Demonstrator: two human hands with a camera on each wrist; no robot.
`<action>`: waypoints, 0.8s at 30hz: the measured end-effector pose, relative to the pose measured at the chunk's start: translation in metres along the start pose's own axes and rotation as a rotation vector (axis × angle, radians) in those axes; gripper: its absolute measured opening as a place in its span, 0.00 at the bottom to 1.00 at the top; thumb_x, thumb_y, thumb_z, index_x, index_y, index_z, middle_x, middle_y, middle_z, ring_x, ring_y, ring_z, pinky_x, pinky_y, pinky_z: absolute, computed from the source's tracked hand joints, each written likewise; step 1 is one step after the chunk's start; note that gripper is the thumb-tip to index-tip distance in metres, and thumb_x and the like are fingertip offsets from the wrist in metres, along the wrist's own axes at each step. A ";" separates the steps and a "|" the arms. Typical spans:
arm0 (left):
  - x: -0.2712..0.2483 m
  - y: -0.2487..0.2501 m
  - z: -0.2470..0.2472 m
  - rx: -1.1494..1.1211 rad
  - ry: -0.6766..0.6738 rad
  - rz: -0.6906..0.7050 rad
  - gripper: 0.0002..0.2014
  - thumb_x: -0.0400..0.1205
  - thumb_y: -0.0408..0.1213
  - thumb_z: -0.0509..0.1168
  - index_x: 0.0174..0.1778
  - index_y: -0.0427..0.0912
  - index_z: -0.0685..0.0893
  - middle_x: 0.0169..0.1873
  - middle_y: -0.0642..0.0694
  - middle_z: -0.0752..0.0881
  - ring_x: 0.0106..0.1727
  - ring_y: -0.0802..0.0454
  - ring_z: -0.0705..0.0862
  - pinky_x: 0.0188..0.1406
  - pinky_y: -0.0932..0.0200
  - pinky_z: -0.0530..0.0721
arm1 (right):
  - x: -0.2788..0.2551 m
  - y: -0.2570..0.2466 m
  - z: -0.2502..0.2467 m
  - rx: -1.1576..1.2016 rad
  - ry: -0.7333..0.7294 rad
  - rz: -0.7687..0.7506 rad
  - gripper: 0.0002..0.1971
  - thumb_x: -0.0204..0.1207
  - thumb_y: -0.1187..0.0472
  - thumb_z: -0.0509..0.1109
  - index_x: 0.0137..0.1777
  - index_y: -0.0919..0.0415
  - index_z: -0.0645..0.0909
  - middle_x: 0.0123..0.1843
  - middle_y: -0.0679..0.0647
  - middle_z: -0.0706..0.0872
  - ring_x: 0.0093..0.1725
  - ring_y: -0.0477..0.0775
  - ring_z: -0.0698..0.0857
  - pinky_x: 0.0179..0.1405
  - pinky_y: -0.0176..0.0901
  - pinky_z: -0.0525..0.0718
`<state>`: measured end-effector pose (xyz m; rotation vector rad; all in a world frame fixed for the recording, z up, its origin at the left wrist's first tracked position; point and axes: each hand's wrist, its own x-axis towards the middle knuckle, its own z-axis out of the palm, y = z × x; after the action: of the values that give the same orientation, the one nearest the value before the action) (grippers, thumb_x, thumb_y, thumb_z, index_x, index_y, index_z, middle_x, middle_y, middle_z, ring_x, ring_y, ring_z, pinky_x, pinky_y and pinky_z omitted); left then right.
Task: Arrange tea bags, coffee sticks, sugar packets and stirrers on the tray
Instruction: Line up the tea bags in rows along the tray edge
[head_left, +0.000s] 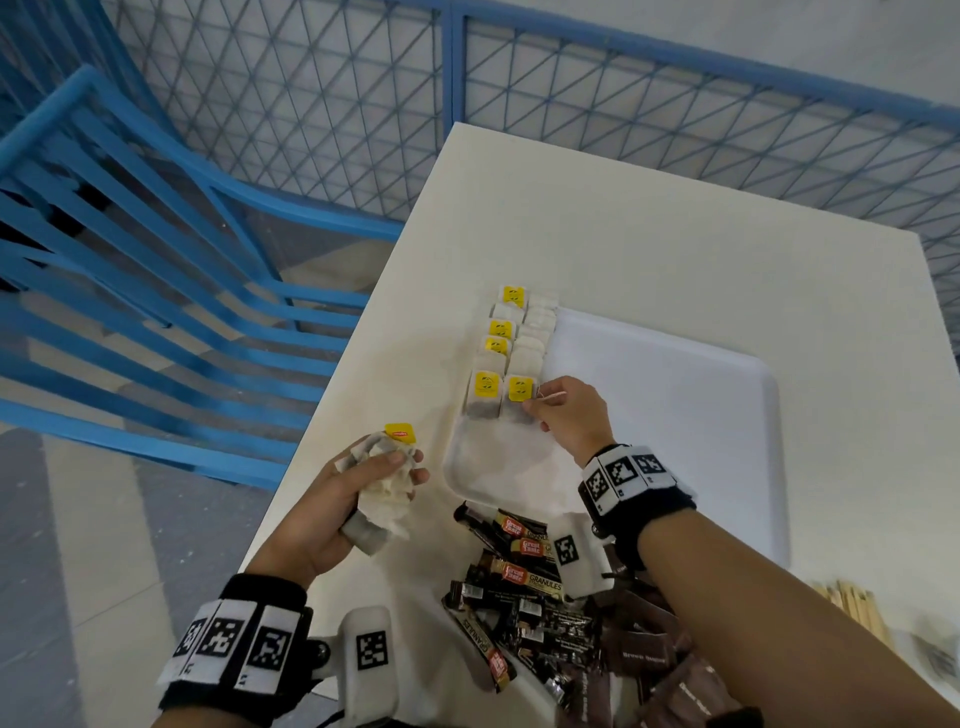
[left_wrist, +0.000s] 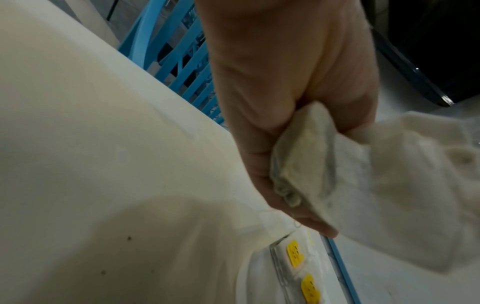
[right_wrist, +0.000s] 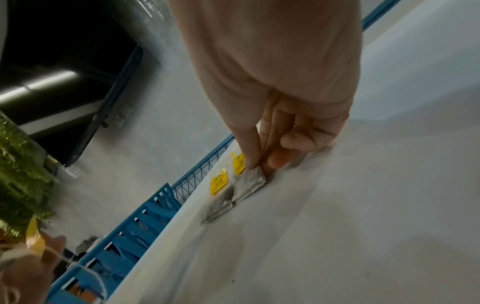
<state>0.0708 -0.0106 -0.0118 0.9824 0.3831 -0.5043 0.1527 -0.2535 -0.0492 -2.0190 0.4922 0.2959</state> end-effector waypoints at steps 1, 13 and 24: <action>0.001 -0.001 0.001 -0.002 0.010 0.005 0.09 0.75 0.33 0.67 0.50 0.38 0.82 0.44 0.41 0.85 0.45 0.47 0.87 0.36 0.61 0.85 | 0.000 0.001 0.001 -0.005 0.007 -0.004 0.10 0.70 0.62 0.77 0.42 0.59 0.76 0.34 0.51 0.82 0.34 0.53 0.81 0.39 0.42 0.81; 0.003 -0.004 0.014 -0.016 -0.007 -0.014 0.09 0.75 0.30 0.63 0.51 0.37 0.80 0.44 0.41 0.85 0.44 0.49 0.88 0.35 0.61 0.85 | -0.025 -0.014 -0.001 -0.038 0.054 -0.088 0.19 0.75 0.56 0.72 0.59 0.61 0.70 0.32 0.49 0.76 0.33 0.42 0.76 0.30 0.29 0.71; 0.000 0.001 0.035 0.065 -0.082 -0.003 0.22 0.69 0.28 0.68 0.61 0.32 0.77 0.43 0.38 0.86 0.42 0.43 0.88 0.31 0.57 0.85 | -0.077 -0.032 0.024 0.089 -0.486 -0.244 0.12 0.77 0.56 0.70 0.57 0.60 0.83 0.42 0.43 0.84 0.36 0.33 0.80 0.33 0.20 0.73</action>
<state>0.0736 -0.0404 0.0065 1.0208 0.2968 -0.5612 0.0992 -0.2018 -0.0046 -1.8147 -0.0444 0.5818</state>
